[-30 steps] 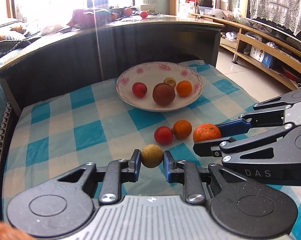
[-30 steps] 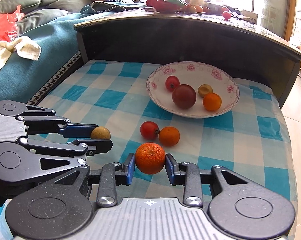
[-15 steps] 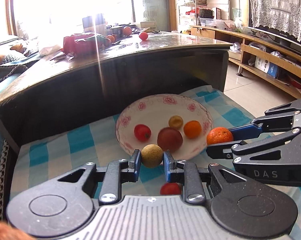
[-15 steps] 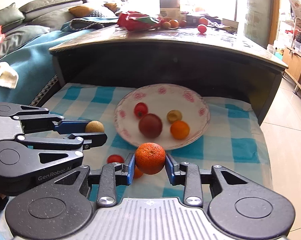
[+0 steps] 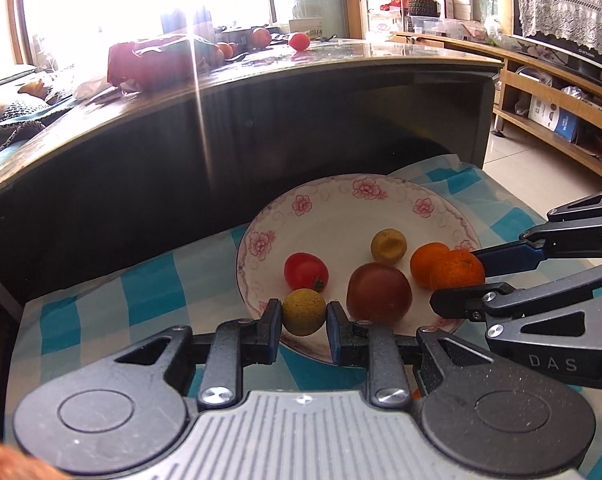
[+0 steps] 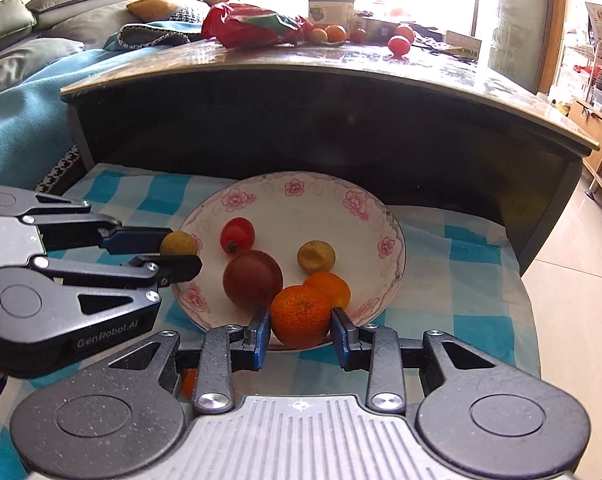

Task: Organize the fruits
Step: 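Carry the brown fruit in the left tool while the right tool carries the tangerine over the bowl, then open the left tool to drop the brown fruit in the bowl while the right tool releases the tangerine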

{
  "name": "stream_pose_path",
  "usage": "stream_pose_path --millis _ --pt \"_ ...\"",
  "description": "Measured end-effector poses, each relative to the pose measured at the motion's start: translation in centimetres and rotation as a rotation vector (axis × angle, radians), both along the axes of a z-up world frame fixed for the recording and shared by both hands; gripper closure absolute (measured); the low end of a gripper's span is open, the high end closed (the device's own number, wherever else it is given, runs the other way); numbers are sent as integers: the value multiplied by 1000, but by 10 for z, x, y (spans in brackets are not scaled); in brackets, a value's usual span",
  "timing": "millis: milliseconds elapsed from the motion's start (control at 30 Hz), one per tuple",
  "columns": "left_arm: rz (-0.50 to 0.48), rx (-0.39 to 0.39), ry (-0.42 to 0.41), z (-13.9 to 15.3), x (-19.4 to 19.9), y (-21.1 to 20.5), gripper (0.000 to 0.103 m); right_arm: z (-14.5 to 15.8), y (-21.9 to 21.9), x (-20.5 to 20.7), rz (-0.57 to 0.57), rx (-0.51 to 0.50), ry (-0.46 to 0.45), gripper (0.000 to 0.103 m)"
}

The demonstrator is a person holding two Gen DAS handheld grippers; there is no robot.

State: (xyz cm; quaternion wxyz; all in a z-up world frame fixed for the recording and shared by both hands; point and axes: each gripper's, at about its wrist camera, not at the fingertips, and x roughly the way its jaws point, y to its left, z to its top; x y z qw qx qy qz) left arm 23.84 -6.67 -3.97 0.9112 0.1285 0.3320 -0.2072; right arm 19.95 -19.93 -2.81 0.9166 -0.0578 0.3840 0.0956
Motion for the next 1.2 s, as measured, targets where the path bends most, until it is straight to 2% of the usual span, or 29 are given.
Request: stream_pose_path --millis 233,667,1200 --pt "-11 8 2 -6 7 -4 69 -7 4 8 25 -8 5 76" --pt "-7 21 6 -14 17 -11 69 -5 3 18 37 -36 -58 75" --pt "7 22 -1 -9 19 -9 68 -5 -1 23 26 -14 -89 69"
